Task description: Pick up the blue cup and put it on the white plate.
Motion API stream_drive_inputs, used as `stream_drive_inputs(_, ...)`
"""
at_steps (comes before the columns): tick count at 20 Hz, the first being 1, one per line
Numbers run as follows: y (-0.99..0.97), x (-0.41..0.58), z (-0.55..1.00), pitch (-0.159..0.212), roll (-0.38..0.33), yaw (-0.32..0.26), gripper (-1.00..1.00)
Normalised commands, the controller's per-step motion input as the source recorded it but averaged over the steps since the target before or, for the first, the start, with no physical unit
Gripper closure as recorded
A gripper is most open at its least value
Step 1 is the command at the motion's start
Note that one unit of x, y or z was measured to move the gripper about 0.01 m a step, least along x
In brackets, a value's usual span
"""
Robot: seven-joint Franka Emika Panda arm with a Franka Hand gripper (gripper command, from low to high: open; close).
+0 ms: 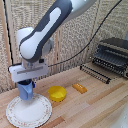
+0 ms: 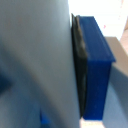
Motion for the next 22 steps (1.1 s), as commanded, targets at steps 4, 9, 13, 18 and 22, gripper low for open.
stream_drive_inputs(4,0.06,0.0,-0.38,0.031,-0.055,0.076,1.0)
stream_drive_inputs(9,0.03,0.014,-0.2,0.021,-0.025,0.07,1.0)
stream_drive_inputs(13,0.0,0.044,0.08,0.006,0.0,0.062,-1.0)
stream_drive_inputs(18,0.0,0.081,0.58,0.055,0.014,0.04,-1.0)
stream_drive_inputs(22,-0.03,0.075,0.92,0.087,0.035,0.012,-1.0)
